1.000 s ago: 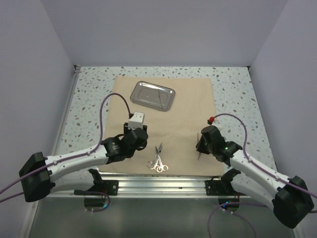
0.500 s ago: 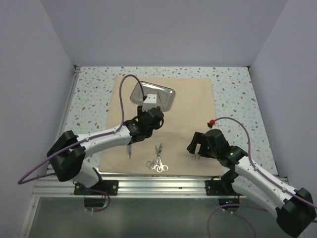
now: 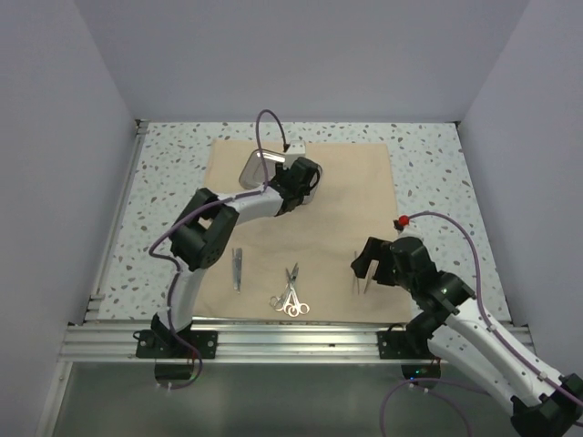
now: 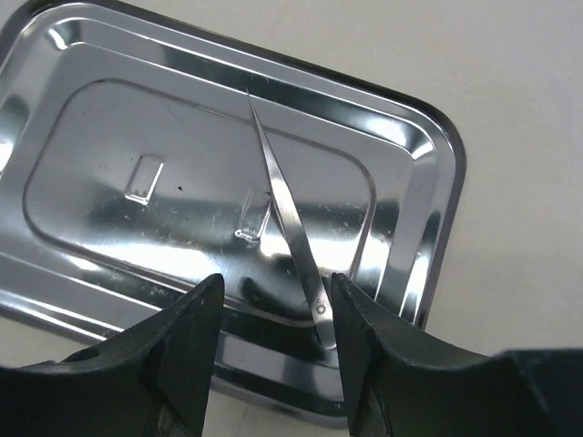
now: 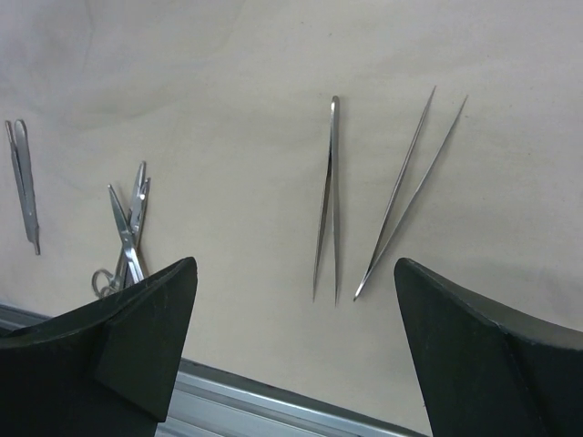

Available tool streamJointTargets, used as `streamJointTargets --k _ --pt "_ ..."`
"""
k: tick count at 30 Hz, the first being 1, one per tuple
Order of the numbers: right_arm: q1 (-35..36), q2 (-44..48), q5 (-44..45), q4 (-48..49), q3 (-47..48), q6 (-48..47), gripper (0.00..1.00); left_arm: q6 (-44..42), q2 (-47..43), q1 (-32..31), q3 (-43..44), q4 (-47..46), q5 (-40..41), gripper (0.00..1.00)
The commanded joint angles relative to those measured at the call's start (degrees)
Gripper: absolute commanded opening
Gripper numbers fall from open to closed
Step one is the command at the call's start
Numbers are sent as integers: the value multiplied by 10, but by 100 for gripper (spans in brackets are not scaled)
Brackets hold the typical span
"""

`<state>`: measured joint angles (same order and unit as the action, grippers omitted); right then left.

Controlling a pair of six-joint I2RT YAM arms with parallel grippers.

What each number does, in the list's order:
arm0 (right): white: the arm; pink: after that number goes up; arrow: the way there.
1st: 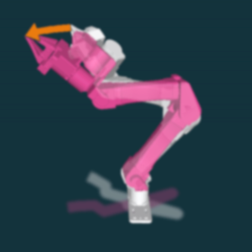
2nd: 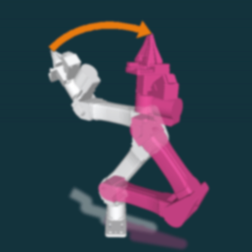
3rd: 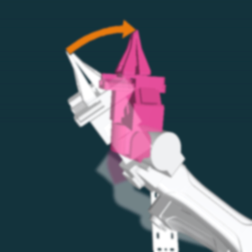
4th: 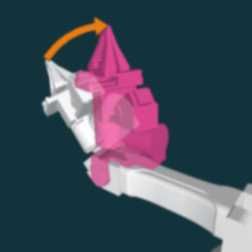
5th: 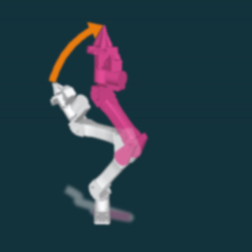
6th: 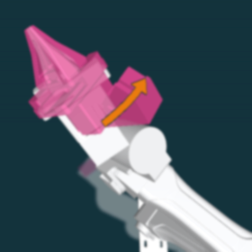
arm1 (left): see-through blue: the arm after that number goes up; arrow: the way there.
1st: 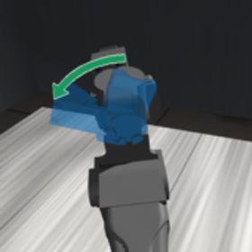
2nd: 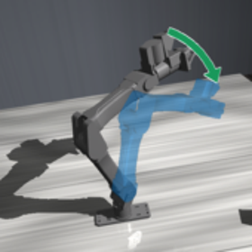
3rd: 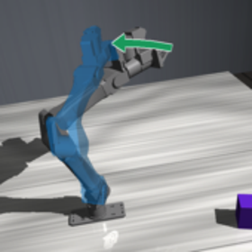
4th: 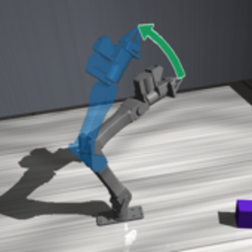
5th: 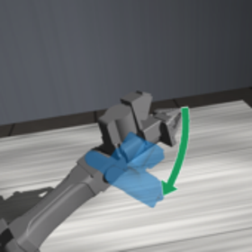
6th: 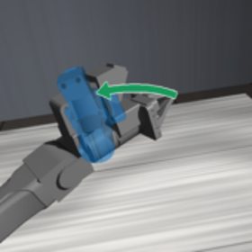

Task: Open and lay out the surgical kit
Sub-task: Pick up the medical item from the container.

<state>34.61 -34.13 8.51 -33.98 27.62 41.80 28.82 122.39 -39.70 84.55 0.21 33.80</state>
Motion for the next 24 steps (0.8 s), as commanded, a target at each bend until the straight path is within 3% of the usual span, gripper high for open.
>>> streamJointTargets --k 1,12,18,22,24 --pt "2 -3 19 -29 23 -4 94 -6 42 18 66 -11 -14 54" --pt "2 -12 20 -21 23 -11 93 -14 149 38 181 59 -55 51" --pt "3 -11 23 -15 21 -15 93 -18 159 38 186 105 -50 27" --pt "3 -12 23 -12 22 -16 93 -18 160 38 178 126 -38 0" --pt "2 -13 24 -10 22 -17 93 -22 156 38 164 119 -38 0"
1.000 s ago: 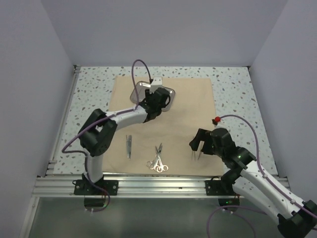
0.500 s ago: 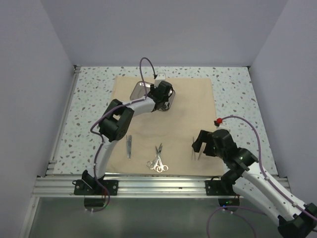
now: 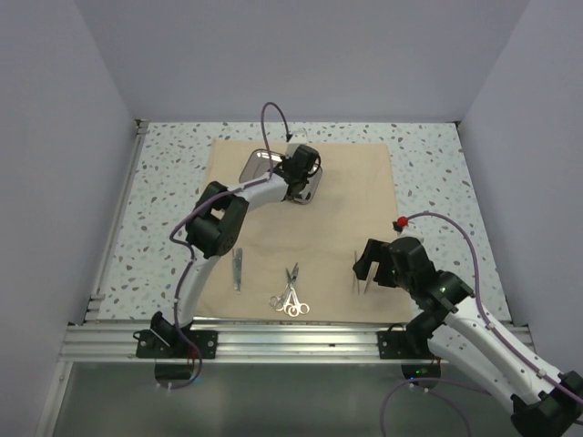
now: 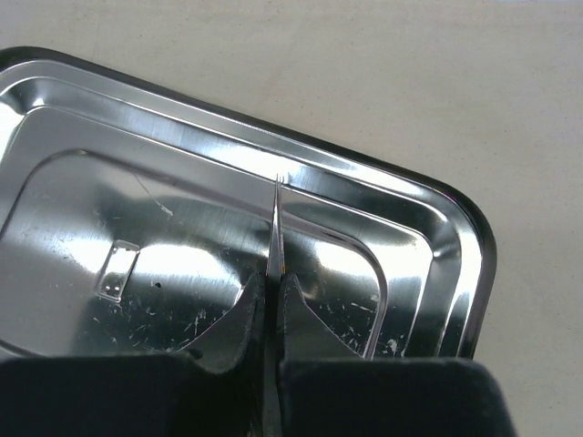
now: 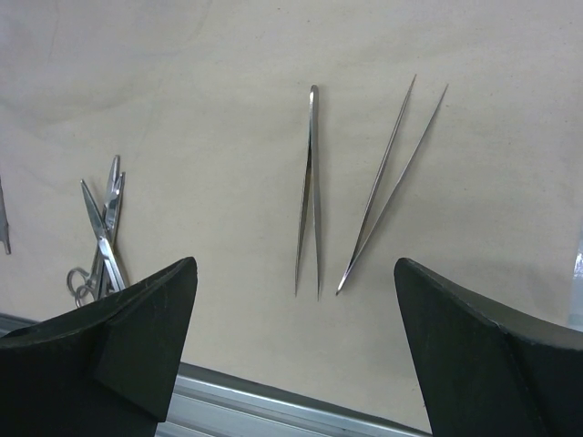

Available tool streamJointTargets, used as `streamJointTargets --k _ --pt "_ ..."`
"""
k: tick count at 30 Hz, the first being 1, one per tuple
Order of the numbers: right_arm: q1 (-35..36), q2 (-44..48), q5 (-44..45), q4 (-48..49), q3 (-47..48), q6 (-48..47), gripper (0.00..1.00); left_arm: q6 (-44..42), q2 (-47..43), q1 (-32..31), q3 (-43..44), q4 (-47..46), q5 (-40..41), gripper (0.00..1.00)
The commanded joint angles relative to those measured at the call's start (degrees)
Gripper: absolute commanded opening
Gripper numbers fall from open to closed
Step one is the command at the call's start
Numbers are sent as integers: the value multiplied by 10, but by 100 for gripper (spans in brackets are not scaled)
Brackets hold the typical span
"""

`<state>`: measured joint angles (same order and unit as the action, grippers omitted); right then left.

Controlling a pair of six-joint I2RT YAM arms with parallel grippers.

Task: Open and lay out the surgical kit
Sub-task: Pick up the medical item from the container, then place the medical item in the surgical kit.

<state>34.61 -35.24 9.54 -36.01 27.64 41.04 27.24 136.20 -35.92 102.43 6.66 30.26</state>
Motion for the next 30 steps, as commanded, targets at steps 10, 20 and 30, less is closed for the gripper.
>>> streamJointTargets --k 10,20,30 --pt "3 4 31 13 21 -8 93 -57 -44 -4 104 100 9 0" --pt "3 35 133 -4 57 26 93 55 -230 -132 -126 65 -15 0" --pt "3 75 196 -68 140 29 94 230 -238 -312 -290 18 -1 0"
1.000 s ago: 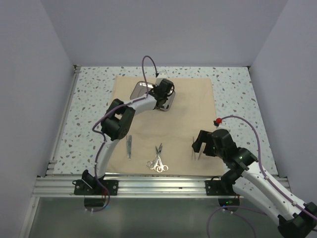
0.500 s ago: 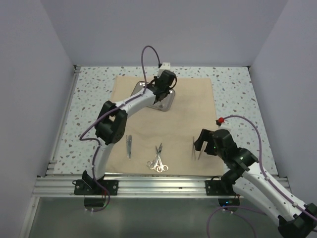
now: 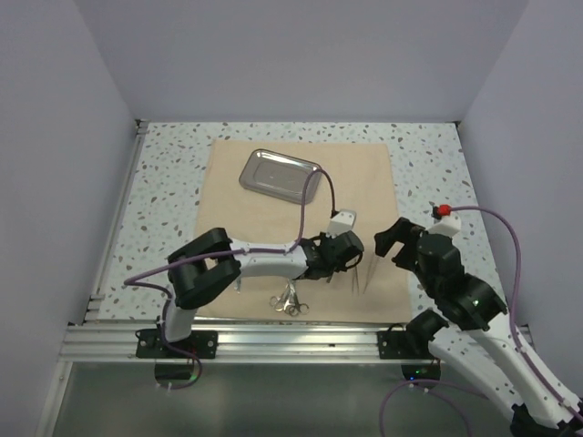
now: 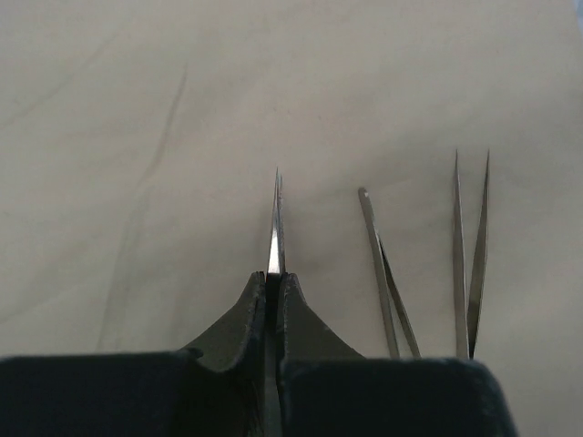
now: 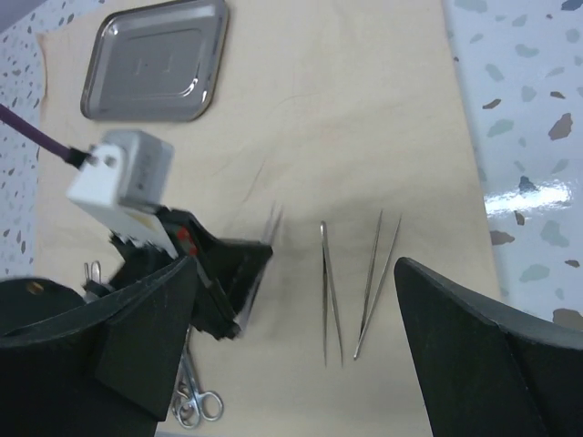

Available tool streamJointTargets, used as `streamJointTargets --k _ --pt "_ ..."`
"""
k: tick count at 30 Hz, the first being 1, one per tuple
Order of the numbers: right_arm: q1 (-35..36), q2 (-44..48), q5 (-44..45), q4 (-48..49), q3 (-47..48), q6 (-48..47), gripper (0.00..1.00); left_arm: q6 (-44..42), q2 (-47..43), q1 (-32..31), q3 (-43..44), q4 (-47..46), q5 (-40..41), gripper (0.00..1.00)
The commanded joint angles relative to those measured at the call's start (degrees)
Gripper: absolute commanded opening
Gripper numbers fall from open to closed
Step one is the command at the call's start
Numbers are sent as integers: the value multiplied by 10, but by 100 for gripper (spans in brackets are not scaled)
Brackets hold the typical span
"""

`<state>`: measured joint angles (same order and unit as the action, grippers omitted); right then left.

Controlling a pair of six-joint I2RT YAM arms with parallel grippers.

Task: Open and lay out the surgical kit
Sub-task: Place the medical item in the surgical kit.

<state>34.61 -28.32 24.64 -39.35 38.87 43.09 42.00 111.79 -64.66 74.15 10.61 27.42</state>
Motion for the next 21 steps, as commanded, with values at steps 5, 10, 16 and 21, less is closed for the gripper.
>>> streamJointTargets --k 5,10,16,21 --pt "3 33 58 -56 38 8 94 126 33 -59 -17 -30 37 0" --pt "2 43 62 -63 36 8 94 128 51 -80 -17 -86 7 0" --pt "2 23 52 -56 29 9 94 134 74 -85 1 -97 -11 0" --pt "2 18 42 -36 16 -5 95 133 41 -86 -31 -144 -18 55"
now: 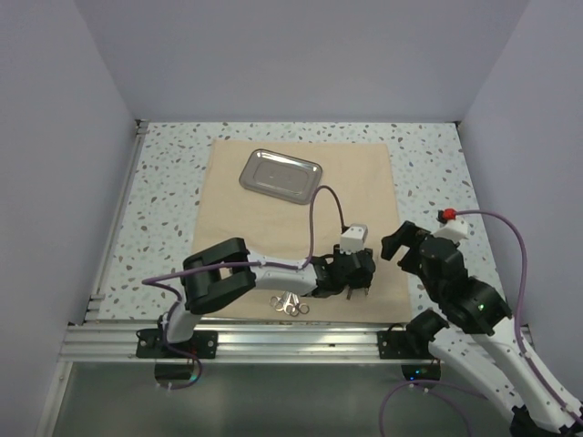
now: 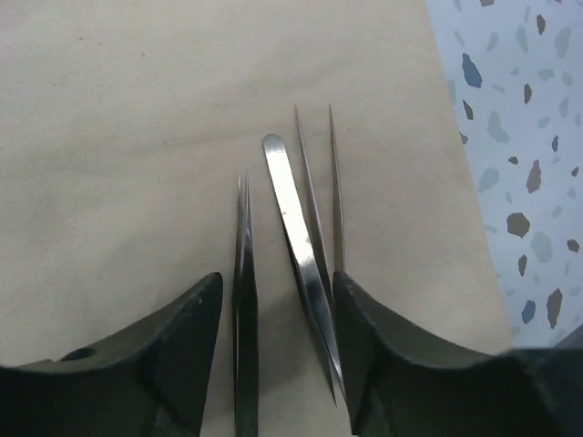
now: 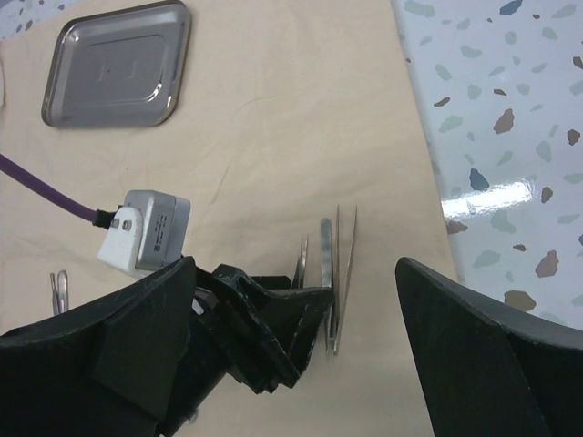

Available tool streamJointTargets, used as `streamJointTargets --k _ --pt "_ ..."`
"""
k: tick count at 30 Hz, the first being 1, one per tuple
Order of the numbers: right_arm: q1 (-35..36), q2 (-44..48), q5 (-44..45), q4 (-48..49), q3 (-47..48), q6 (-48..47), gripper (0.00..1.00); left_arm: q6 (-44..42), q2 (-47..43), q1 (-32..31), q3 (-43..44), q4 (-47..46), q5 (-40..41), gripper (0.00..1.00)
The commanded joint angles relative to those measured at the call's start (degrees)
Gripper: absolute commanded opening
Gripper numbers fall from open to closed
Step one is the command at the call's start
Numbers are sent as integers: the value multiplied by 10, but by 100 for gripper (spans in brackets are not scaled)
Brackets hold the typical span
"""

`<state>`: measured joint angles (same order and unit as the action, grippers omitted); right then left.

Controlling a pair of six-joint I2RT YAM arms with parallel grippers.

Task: Open and lay out the surgical kit
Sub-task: Place the medical item in the surgical kit, then reset both arms

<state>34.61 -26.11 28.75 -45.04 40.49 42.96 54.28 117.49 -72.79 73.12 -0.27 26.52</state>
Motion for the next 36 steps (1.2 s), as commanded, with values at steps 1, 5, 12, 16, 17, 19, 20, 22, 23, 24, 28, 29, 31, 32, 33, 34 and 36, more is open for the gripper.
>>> streamJointTargets --k 1,5,12,16,17,19,20,22,23,24,28,29,31,32,33,34,36 --pt "3 -4 -4 25 0 -11 95 8 -33 -4 -25 -35 -5 60" --pt "2 2 -30 63 -1 -50 98 -11 -92 -4 -47 -18 13 63" --pt "2 55 -133 191 -54 -121 99 -82 -260 -5 -154 40 115 60" --pt "2 81 -186 233 -101 -132 98 -124 -394 -7 -227 88 227 58" --pt "2 100 -195 250 -111 -130 98 -130 -415 -9 -242 99 253 58" --pt "2 130 -208 259 -139 -127 98 -126 -475 -9 -279 159 330 59" --pt "3 147 -205 257 -147 -126 98 -121 -493 -9 -287 185 350 59" --pt "2 200 -187 252 -165 -124 98 -101 -537 -9 -299 265 390 59" --pt "2 218 -182 246 -169 -124 98 -91 -551 -9 -301 312 398 59" --pt "3 240 -175 245 -173 -122 98 -79 -564 -9 -302 330 404 59" --pt "2 243 -161 233 -171 -123 98 -62 -646 -9 -315 356 413 60" --pt "3 239 -160 232 -169 -123 98 -62 -657 -9 -318 355 414 60" --pt "2 232 -161 232 -165 -125 98 -62 -684 -9 -330 358 424 59" --pt "2 233 -162 232 -163 -125 98 -61 -690 -9 -335 364 427 60" --pt "2 232 -163 233 -162 -125 98 -59 -699 -9 -337 367 428 60" --pt "2 234 -164 233 -161 -128 98 -54 -703 -9 -337 372 430 61" --pt "3 235 -162 232 -158 -130 98 -46 -711 -9 -337 377 429 61"
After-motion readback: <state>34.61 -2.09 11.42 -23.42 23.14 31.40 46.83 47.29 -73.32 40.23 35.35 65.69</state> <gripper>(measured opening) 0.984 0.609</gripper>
